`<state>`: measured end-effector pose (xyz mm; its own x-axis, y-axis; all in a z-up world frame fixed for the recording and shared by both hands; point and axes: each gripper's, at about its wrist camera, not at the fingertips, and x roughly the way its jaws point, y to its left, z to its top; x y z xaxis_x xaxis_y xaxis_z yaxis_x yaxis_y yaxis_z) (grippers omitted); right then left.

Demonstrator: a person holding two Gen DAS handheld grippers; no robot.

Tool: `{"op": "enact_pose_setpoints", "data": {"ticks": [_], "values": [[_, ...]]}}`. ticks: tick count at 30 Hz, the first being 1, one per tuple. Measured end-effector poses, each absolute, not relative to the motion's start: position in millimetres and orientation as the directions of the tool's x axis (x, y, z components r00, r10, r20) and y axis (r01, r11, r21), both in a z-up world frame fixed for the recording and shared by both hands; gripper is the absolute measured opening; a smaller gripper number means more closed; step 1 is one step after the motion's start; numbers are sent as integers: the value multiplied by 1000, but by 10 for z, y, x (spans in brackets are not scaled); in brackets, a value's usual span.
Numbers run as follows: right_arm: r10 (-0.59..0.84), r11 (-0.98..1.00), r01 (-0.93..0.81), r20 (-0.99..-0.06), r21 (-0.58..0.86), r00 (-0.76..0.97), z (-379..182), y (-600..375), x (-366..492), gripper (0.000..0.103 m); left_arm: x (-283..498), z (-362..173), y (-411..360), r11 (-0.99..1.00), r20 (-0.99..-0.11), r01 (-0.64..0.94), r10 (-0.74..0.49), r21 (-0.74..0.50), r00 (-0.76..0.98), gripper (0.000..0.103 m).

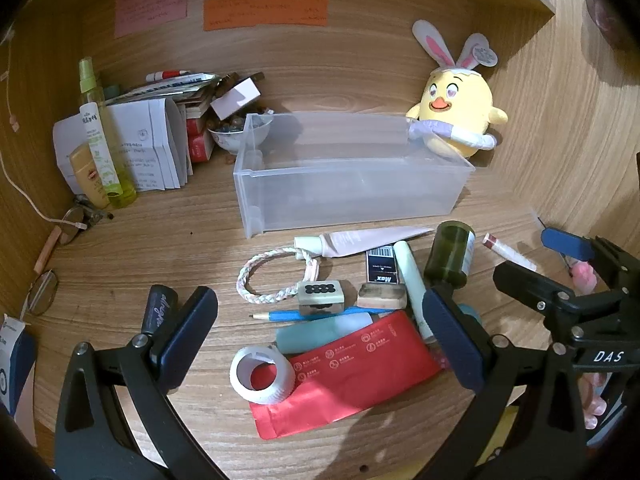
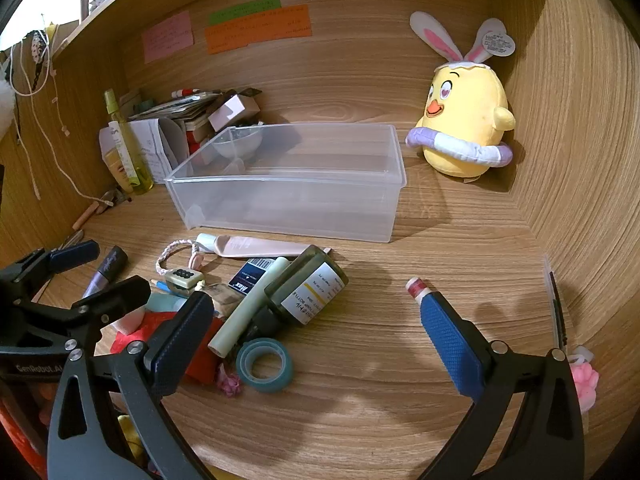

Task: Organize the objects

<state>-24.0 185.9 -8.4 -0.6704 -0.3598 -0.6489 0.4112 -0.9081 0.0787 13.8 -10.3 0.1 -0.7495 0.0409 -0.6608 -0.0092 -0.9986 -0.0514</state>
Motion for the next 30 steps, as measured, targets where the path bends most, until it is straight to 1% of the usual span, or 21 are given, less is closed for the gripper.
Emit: {"op": "enact_pose_setpoints", "data": {"ticks": [30], "values": [[-363, -907, 411, -655, 87, -663, -94, 1842, -241, 103, 131, 4, -83, -998, -671, -19, 56, -62, -739, 103]]}}
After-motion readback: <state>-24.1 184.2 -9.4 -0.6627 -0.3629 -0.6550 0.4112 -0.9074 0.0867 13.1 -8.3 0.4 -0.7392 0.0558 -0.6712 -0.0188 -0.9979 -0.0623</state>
